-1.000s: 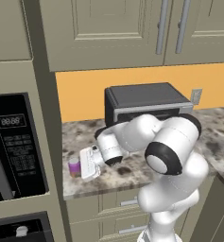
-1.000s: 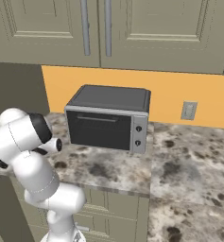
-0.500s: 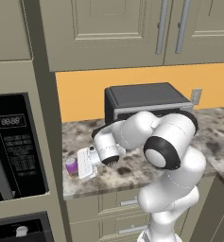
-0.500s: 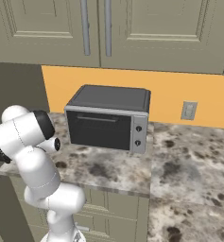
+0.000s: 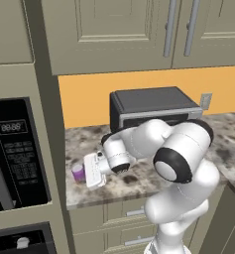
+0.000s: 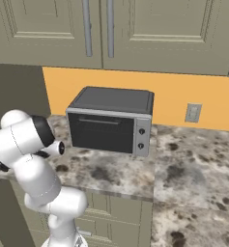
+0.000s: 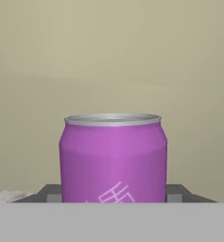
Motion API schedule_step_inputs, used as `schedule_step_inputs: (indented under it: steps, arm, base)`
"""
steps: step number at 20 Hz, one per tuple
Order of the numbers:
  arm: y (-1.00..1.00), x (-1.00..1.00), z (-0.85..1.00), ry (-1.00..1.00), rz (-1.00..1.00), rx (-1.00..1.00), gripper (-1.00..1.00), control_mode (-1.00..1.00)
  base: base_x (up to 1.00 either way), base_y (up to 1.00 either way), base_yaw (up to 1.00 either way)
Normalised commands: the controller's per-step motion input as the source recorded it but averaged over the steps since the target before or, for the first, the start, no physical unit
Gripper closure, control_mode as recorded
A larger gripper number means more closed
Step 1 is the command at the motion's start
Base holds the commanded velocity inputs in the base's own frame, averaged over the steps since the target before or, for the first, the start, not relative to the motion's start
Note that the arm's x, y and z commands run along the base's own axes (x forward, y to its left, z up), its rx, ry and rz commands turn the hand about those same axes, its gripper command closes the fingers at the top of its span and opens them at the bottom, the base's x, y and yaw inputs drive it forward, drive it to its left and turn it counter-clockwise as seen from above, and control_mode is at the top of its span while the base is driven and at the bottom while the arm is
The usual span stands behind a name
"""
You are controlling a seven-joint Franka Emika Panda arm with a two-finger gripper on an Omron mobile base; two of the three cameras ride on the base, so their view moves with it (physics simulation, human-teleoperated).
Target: Four empty soda cans are scattered around the kitchen. Gather all the cans and cluster them next to the stove for recycling.
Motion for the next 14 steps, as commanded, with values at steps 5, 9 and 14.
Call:
schedule_step_inputs:
  steps: [5,9,14]
  arm:
    - [-0.19,0.0,0.5,-0.07,0.0,0.13,1.0,-1.0]
    - [-0.19,-0.05,0.64,-0.06,0.0,0.15,1.0,-1.0]
    - [-0.21,-0.17,0.59,-0.02,0.0,0.12,1.0,-1.0]
  base:
    - [0.0,0.0,0.0]
    - [0.0,0.0,0.0]
    - [0.0,0.0,0.0]
